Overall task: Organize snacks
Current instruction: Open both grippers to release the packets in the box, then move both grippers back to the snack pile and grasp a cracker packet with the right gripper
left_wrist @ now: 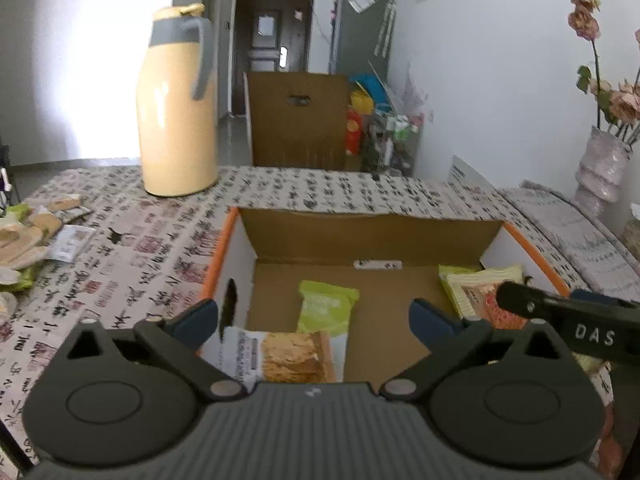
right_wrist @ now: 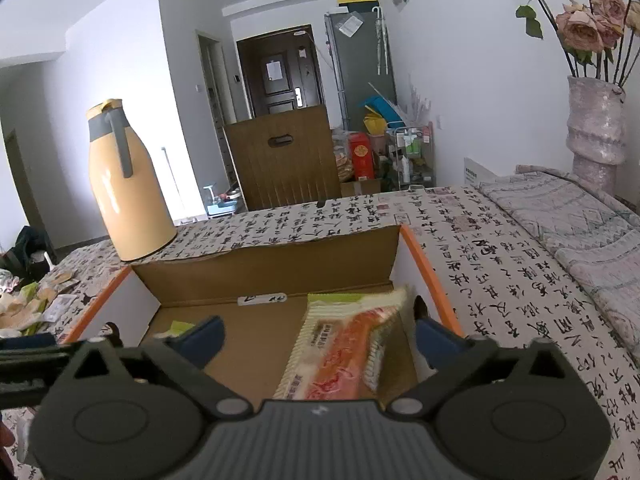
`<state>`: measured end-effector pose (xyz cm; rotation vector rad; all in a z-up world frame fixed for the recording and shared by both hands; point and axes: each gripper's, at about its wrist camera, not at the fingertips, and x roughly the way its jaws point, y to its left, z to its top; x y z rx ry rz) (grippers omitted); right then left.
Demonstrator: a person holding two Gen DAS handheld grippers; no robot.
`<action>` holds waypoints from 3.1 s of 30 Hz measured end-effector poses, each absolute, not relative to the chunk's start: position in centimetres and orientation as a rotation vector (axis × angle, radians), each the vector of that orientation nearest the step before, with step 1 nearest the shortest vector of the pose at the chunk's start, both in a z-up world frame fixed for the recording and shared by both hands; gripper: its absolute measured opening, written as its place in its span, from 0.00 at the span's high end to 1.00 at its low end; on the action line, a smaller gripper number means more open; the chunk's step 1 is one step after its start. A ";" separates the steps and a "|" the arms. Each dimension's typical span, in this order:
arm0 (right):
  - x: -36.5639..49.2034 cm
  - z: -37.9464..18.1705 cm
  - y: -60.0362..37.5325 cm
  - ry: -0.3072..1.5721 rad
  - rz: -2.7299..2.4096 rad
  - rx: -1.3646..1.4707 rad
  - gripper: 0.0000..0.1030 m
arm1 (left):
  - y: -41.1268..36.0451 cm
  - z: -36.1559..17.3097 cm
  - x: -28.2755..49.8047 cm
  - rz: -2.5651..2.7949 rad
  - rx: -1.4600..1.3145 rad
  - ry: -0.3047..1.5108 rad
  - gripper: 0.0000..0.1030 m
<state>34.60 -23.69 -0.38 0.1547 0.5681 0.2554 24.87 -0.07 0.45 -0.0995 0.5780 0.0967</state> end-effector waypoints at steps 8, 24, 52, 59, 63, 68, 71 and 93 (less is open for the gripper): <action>34.4 -0.3 -23.7 0.577 0.264 0.158 0.00 | 0.3 0.6 24.8 0.100 -0.123 0.581 0.00; 33.4 1.8 -23.4 0.522 0.269 0.119 0.00 | 0.2 2.5 23.6 0.124 -0.122 0.542 0.00; 21.8 3.7 -25.1 0.485 0.297 0.004 0.00 | 0.1 4.7 13.8 0.129 -0.079 0.507 0.00; 18.2 2.4 -26.0 0.511 0.306 0.006 0.00 | 0.3 3.6 10.7 0.106 -0.072 0.524 0.00; 16.5 1.7 -26.5 0.521 0.291 0.001 0.00 | 0.6 2.8 9.5 0.104 -0.071 0.541 0.00; 14.4 0.7 -27.2 0.541 0.278 0.006 0.00 | 1.4 2.0 8.2 0.101 -0.091 0.556 0.00; 13.6 -0.1 -27.7 0.565 0.267 0.011 0.00 | 1.7 1.4 7.7 0.095 -0.096 0.572 0.00; 9.9 -5.8 -28.9 0.706 0.215 -0.010 0.23 | 0.1 -1.2 5.1 0.020 -0.071 0.650 0.00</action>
